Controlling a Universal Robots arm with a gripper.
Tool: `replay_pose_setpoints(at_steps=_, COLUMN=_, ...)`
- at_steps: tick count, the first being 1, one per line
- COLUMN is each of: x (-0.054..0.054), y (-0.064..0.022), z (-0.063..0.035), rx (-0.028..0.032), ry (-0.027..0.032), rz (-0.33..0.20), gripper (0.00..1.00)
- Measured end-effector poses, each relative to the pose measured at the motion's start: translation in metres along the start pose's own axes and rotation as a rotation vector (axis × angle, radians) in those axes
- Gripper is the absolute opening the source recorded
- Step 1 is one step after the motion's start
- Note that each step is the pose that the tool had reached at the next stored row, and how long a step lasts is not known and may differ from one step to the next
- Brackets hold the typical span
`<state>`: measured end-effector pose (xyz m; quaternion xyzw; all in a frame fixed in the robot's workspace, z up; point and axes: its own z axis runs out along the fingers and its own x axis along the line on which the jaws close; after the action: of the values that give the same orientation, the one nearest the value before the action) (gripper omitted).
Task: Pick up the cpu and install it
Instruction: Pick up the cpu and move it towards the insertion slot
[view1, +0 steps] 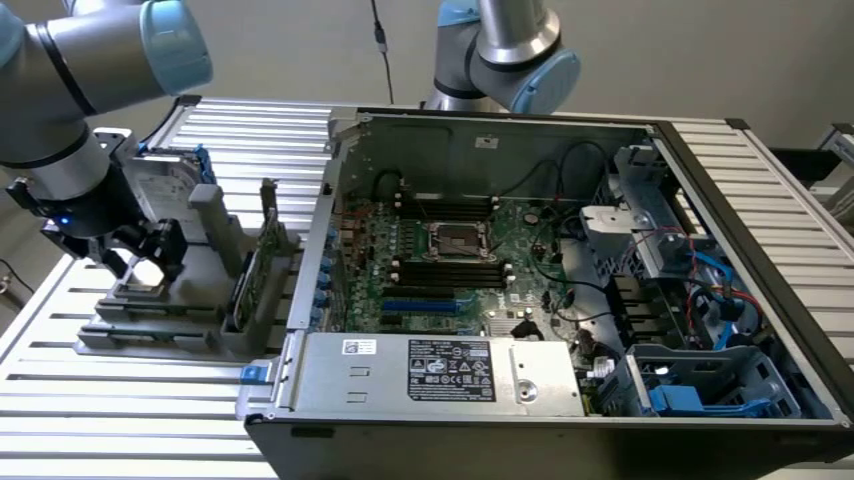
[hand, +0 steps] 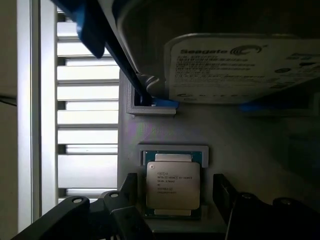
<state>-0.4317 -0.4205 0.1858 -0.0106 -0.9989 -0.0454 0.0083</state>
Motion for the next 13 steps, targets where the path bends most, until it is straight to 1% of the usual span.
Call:
replay_pose_setpoints(at_steps=2, x=0.0001, y=0.0000, z=0.0000, rx=0.0002, ry=0.0039, rz=0.001, gripper=0.71)
replay_pose_setpoints(at_steps=4, x=0.0000, y=0.0000, z=0.0003, rx=0.0001, ry=0.0055, rz=0.001, gripper=0.71)
replay_pose_setpoints(at_steps=7, x=-0.0002, y=-0.0001, z=0.0006, rx=0.0005, ry=0.0068, rz=0.001, gripper=0.71)
replay_pose_setpoints(at_steps=10, x=-0.0009, y=-0.0001, z=0.0008, rx=0.0010, ry=0.0067, rz=0.001, gripper=0.71)
replay_pose_setpoints(at_steps=12, x=-0.0012, y=0.0000, z=0.0007, rx=0.0014, ry=0.0069, rz=0.001, gripper=0.69)
replay_pose_setpoints(at_steps=13, x=-0.0013, y=0.0000, z=0.0006, rx=0.0017, ry=0.0073, rz=0.001, gripper=0.63)
